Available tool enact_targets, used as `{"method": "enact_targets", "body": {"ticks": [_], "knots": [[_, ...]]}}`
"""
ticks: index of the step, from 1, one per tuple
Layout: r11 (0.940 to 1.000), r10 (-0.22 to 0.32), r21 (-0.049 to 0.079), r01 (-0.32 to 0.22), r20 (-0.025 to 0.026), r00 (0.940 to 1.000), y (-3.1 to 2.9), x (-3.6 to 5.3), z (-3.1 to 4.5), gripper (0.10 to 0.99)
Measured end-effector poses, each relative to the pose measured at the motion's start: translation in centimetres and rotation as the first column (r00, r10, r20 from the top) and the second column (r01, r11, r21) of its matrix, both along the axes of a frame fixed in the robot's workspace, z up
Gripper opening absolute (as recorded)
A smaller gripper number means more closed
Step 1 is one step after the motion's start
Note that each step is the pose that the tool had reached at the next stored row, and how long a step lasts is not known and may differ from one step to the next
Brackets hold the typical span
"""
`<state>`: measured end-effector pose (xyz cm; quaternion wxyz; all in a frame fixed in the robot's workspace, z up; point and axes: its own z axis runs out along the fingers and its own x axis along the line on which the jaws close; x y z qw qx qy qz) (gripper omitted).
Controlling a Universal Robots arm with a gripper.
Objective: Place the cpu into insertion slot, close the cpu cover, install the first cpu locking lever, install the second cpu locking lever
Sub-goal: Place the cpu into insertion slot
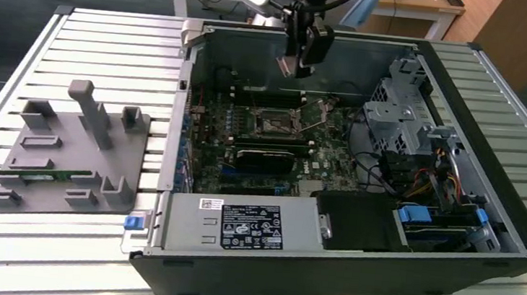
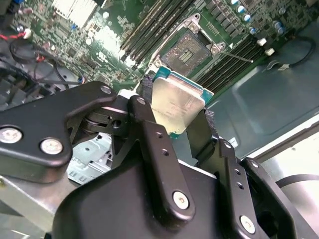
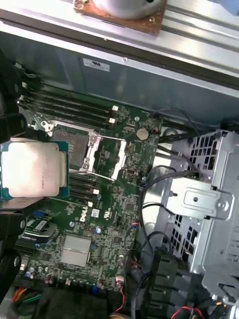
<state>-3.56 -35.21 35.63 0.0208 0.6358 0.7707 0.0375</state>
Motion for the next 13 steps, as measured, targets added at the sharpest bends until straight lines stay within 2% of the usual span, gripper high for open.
{"method": "enact_targets", "body": {"ticks": [9, 13], "knots": [[0.9971, -0.076, -0.004, 0.076, 0.0003, 0.9971, 0.07, -0.08, -0.36, 0.525], [0.9907, -0.136, -0.005, 0.136, 0.0004, 0.9907, 0.07, -0.08, -0.79, 0.525]]}}
